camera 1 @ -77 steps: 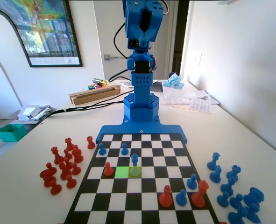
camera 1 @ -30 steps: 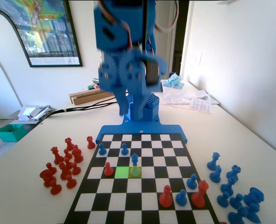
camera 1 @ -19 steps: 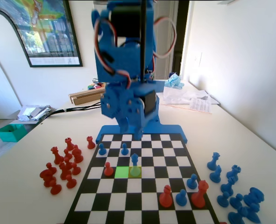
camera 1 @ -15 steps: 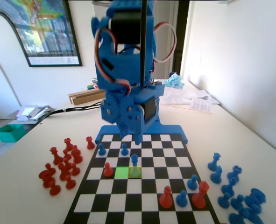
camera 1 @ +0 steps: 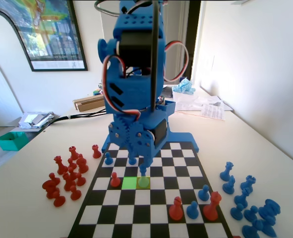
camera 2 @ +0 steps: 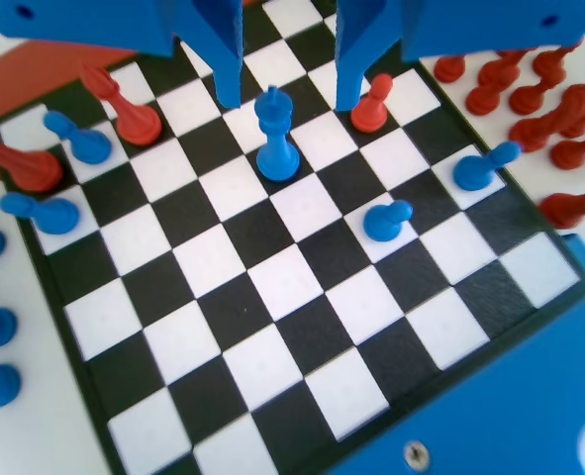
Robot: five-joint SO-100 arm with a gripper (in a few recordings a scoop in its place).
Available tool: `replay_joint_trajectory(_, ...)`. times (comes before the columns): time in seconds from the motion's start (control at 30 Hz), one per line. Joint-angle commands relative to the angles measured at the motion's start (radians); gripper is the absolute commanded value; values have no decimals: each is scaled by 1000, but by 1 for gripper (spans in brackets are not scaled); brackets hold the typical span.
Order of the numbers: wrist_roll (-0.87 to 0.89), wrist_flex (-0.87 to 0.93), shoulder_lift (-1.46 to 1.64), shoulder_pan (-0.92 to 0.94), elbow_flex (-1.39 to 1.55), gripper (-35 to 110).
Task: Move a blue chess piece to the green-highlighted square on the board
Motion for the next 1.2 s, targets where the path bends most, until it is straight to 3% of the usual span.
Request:
replay_joint_trajectory(0.0, -5, -12, 5, 5, -52, 15)
replay_joint_trajectory(0.7, 3, -80, -100, 3, -75, 14)
replay_joint_trajectory(0.9, -6, -91, -98, 11, -58, 1)
replay_joint_trajectory(1.17, 12, -89, -80, 23, -58, 1)
